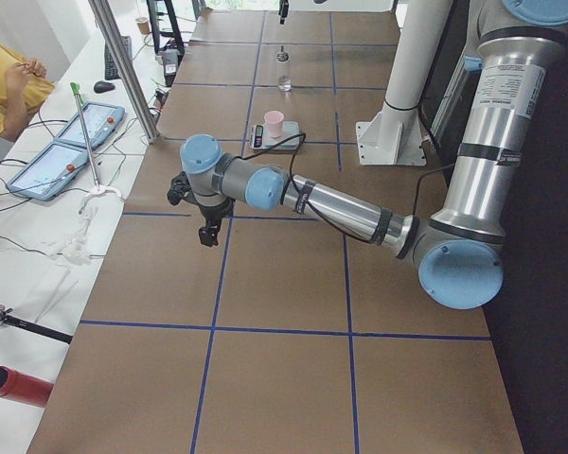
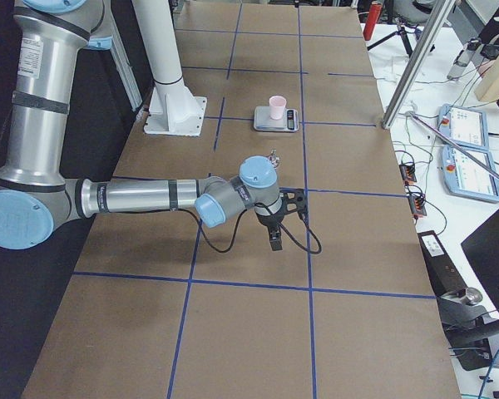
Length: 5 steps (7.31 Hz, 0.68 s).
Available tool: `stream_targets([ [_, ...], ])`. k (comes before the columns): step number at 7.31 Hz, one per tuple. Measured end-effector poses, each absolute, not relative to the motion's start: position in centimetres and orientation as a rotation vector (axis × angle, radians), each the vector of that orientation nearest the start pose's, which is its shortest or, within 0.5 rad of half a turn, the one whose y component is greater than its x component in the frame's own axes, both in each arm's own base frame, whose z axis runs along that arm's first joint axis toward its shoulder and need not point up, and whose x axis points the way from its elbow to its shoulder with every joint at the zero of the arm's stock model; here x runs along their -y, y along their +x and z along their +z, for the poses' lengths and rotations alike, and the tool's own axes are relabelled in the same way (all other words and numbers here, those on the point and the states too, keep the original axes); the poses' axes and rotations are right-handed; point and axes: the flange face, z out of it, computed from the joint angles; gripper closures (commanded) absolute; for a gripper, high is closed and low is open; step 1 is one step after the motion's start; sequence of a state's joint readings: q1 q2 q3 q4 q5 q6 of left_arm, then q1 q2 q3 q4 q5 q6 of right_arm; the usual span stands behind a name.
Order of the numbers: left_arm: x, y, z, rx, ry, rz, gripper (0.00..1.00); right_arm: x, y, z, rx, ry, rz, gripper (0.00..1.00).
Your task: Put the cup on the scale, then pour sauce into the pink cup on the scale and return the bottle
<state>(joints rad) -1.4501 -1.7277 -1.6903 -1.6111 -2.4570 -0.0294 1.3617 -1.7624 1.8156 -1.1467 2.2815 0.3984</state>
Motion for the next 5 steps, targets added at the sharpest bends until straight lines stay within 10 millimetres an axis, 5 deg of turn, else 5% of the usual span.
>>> stream_targets([
  [2, 53.8, -4.4, 55.4, -0.889, 0.288, 0.163, 0.0, 45.0, -0.3, 57.8, 0.825, 0.161, 0.001, 0.0],
  [5, 51.5, -6.2, 55.0, -0.841, 0.259, 0.056, 0.0, 47.6, 0.4, 57.4, 0.726, 0.14, -0.181, 0.0],
])
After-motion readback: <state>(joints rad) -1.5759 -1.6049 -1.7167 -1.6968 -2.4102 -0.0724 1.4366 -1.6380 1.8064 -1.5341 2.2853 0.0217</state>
